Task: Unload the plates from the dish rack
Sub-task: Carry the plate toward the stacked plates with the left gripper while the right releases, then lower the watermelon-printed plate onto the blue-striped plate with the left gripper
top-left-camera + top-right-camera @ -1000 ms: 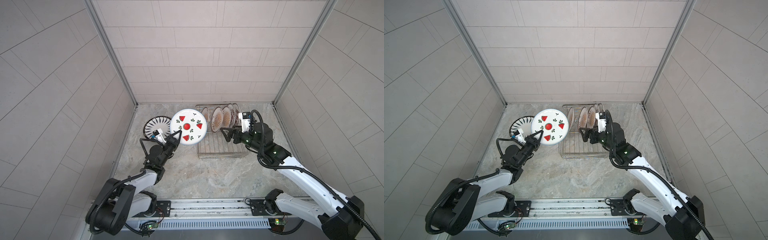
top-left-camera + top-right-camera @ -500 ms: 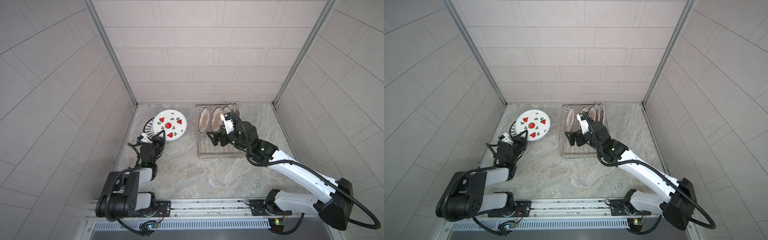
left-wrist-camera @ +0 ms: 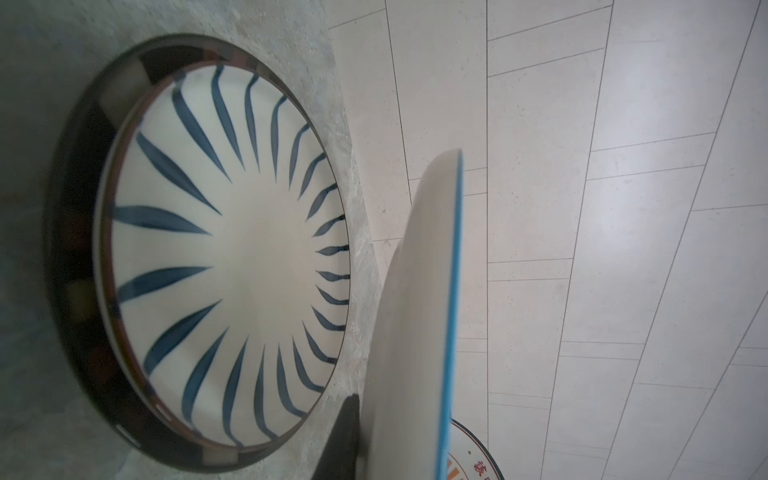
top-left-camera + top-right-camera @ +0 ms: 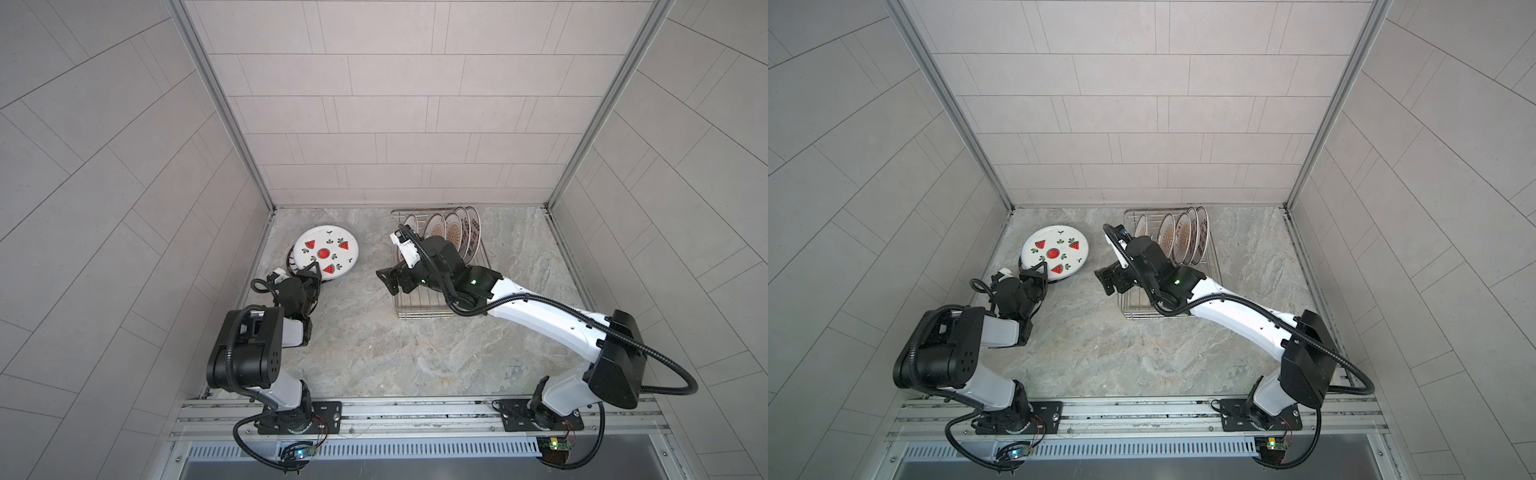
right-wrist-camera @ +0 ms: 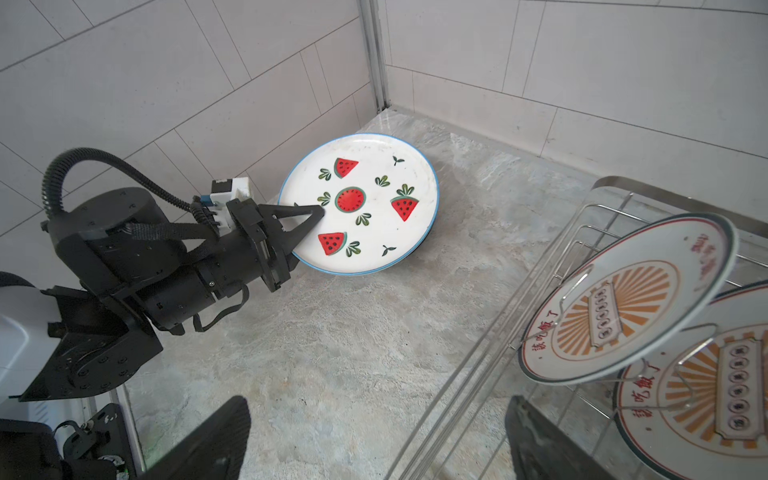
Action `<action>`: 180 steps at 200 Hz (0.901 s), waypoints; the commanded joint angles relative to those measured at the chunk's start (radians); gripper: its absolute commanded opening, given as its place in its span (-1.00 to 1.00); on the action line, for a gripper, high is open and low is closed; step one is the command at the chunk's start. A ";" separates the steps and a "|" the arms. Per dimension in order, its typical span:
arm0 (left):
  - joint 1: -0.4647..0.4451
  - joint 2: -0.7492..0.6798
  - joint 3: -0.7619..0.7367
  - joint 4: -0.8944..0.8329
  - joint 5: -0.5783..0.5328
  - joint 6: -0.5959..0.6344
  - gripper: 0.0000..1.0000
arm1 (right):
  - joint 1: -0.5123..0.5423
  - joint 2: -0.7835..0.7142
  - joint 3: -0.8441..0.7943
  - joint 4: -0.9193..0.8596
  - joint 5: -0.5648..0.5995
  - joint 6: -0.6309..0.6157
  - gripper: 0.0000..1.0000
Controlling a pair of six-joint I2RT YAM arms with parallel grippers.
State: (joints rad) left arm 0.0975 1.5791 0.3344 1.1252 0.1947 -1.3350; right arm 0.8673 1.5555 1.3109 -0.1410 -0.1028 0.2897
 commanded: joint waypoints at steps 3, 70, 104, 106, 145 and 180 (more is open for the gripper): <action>0.018 0.042 0.082 0.091 0.016 0.012 -1.00 | 0.021 0.061 0.078 -0.045 0.024 -0.047 0.95; 0.035 0.002 0.138 -0.148 -0.078 0.146 -1.00 | 0.025 0.234 0.247 -0.135 0.054 -0.049 0.90; 0.037 -0.016 0.145 -0.178 -0.104 0.161 -1.00 | 0.025 0.260 0.266 -0.134 0.054 -0.044 0.90; 0.038 -0.016 0.146 -0.180 -0.107 0.163 -1.00 | 0.025 0.262 0.267 -0.134 0.054 -0.044 0.90; 0.040 -0.012 0.170 -0.212 -0.128 0.165 -1.00 | 0.025 0.283 0.291 -0.149 0.052 -0.043 0.90; 0.042 -0.008 0.179 -0.229 -0.154 0.158 -1.00 | 0.025 0.290 0.286 -0.143 0.051 -0.040 0.89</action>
State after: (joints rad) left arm 0.1310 1.6039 0.4679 0.8318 0.0811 -1.1801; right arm 0.8894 1.8385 1.5799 -0.2764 -0.0635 0.2584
